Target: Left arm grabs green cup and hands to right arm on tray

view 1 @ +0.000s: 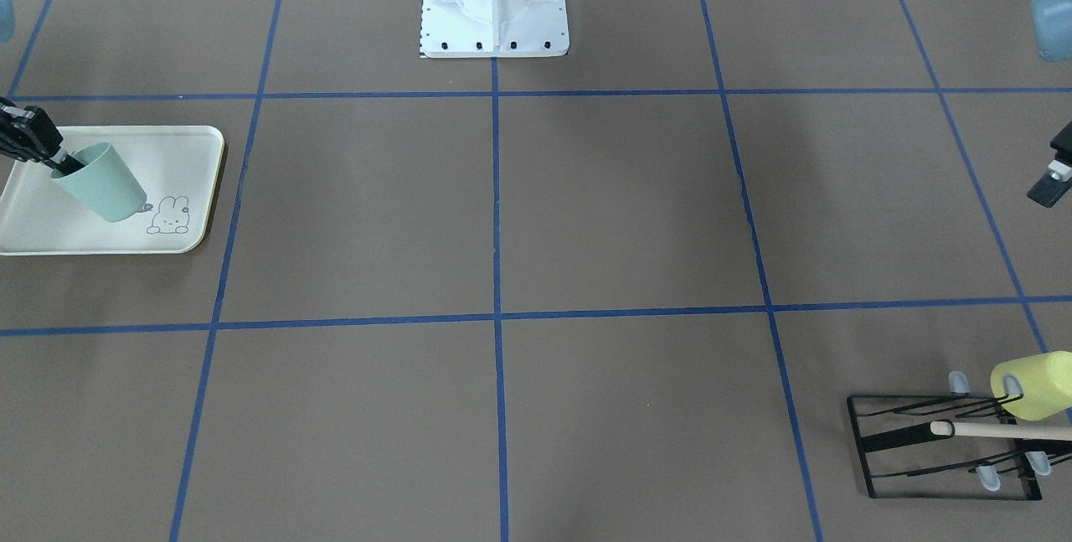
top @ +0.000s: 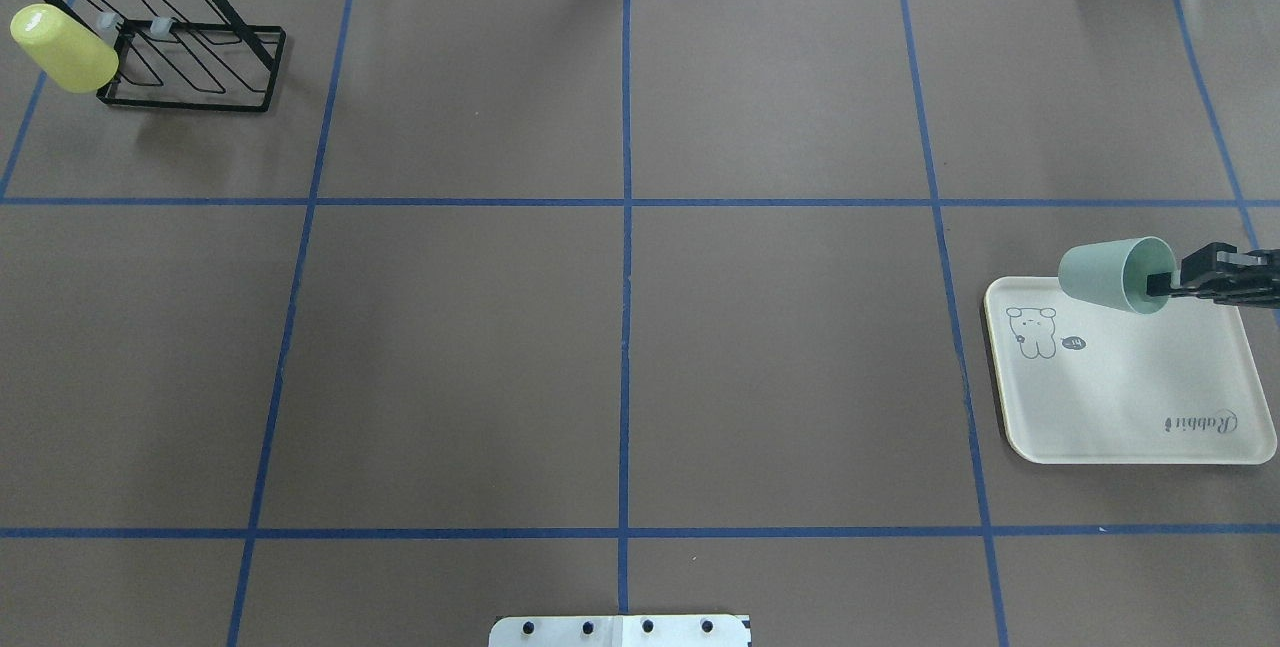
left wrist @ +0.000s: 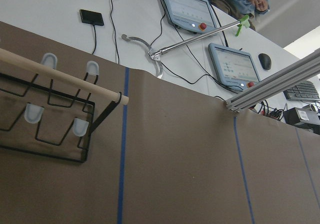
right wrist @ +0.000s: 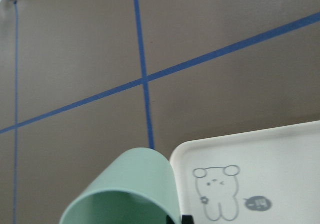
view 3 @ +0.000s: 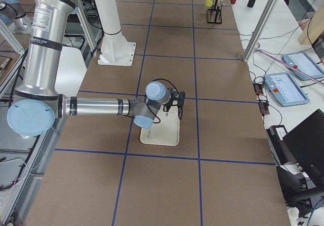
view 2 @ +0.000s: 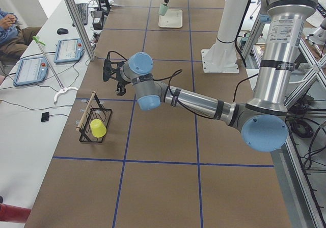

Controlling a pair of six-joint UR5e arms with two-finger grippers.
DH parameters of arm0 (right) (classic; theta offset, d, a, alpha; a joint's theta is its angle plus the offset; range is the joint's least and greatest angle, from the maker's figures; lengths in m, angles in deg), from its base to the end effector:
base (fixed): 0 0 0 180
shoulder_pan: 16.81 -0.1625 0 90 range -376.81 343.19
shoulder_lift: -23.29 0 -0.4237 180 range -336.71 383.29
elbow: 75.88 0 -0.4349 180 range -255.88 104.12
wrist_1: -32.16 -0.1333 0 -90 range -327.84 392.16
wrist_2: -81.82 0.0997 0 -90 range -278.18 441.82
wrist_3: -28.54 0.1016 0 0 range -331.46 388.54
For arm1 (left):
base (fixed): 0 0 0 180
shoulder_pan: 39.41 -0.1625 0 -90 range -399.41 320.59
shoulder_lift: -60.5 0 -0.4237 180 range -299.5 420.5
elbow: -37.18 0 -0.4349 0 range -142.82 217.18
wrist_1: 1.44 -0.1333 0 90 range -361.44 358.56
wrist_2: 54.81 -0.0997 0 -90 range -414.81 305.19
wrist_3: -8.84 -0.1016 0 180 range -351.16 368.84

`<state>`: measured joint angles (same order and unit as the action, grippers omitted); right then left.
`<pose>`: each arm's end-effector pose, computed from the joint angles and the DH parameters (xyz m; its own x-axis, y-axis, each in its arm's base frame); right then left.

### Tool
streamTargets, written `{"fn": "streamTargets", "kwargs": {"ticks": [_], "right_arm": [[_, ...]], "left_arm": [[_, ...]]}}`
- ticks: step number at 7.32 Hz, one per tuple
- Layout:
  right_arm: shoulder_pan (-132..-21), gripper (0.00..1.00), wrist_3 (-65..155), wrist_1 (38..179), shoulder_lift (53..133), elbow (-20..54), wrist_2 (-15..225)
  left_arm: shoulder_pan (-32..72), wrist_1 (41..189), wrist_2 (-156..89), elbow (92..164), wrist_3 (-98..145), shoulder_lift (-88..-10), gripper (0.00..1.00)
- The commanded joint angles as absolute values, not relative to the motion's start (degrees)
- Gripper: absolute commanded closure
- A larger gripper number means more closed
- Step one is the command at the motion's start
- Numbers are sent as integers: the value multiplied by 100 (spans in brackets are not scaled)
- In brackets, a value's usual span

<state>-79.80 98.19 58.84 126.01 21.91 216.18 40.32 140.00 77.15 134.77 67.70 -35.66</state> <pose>-0.1508 -0.4329 0.5663 0.3507 0.1404 0.9259 -0.2609 0.9642 -0.0474 0.0388 -0.5807 0.4216 0.3865 0.0240 -0.9220 0.4950 0.8381 0.2293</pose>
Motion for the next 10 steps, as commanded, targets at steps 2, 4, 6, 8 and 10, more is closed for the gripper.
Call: {"fn": "streamTargets", "kwargs": {"ticks": [2, 4, 6, 8, 10], "right_arm": [[-8036, 100, 8682, 7431, 12796, 2290, 21733], [-8053, 100, 8663, 7793, 12832, 2352, 22208], [-7983, 100, 8411, 8879, 12788, 2693, 22270], [-7957, 100, 7603, 9708, 12771, 2827, 22262], [-7869, 100, 7266, 10192, 12726, 2810, 22148]], "left_arm": [[3970, 11240, 6580, 14918, 4833, -2951, 0], [3970, 10816, 6560, 15108, 4707, -2906, 0], [3961, 10746, 6630, 15135, 4707, -2722, 0], [3926, 10412, 6849, 15240, 4716, -2712, 0], [3926, 10403, 7095, 15275, 4768, -2712, 0]]}}
